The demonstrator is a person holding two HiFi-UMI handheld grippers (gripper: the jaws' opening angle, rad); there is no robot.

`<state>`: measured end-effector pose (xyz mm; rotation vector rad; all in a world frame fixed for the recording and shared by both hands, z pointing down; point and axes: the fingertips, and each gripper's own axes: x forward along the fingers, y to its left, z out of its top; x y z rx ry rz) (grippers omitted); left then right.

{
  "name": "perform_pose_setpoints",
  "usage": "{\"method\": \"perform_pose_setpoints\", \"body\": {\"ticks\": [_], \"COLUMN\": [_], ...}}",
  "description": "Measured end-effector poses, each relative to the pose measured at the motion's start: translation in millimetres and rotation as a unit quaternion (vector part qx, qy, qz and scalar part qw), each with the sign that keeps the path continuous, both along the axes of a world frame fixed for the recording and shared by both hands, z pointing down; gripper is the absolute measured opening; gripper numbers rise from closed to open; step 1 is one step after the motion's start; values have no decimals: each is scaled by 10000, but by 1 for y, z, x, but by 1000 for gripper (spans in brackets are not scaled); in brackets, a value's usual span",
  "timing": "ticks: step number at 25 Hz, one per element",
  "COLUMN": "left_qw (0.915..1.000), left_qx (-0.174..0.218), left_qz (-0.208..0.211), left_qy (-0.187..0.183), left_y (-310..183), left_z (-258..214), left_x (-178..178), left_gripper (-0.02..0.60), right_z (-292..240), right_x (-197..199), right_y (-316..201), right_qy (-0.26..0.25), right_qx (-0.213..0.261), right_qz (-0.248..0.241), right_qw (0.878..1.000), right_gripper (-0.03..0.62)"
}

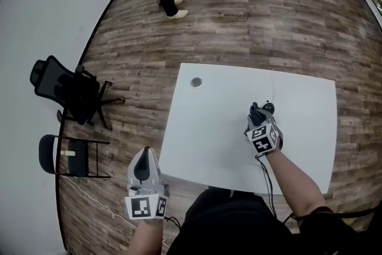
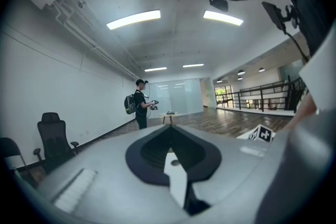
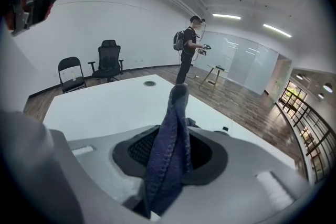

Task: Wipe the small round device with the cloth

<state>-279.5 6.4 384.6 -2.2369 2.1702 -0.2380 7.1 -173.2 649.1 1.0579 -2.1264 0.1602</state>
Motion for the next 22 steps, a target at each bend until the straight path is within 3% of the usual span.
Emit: {"method": "perform_pose_setpoints", "body": {"ticks": [7, 9, 11, 14, 22], "left_qw": [10000, 10000, 9999, 9999, 9996], "left_qx": [-26, 7, 38, 31, -4], "left_qz": [5, 46, 89, 155, 258], "left_qy": [22, 30, 38, 46, -77], "left_y": [0, -1, -5, -8, -10], "left_z": [2, 1, 0, 0, -1], "left_x": [-3, -1, 2, 7, 13], "left_gripper": [6, 6, 6, 6, 6], "right_z": [29, 9, -31, -69, -38], "right_x": [8, 11, 18, 40, 64], "right_y": [31, 30, 16, -15, -50], "right_qy": [-273, -700, -1210, -1547, -1752], "right_qx": [-596, -270, 342, 909, 178], "right_qz": [102, 89, 202, 498, 987], "right_qw": [9978, 9971, 9919, 9825, 9794], "right_gripper": [120, 120, 120, 120, 120]}}
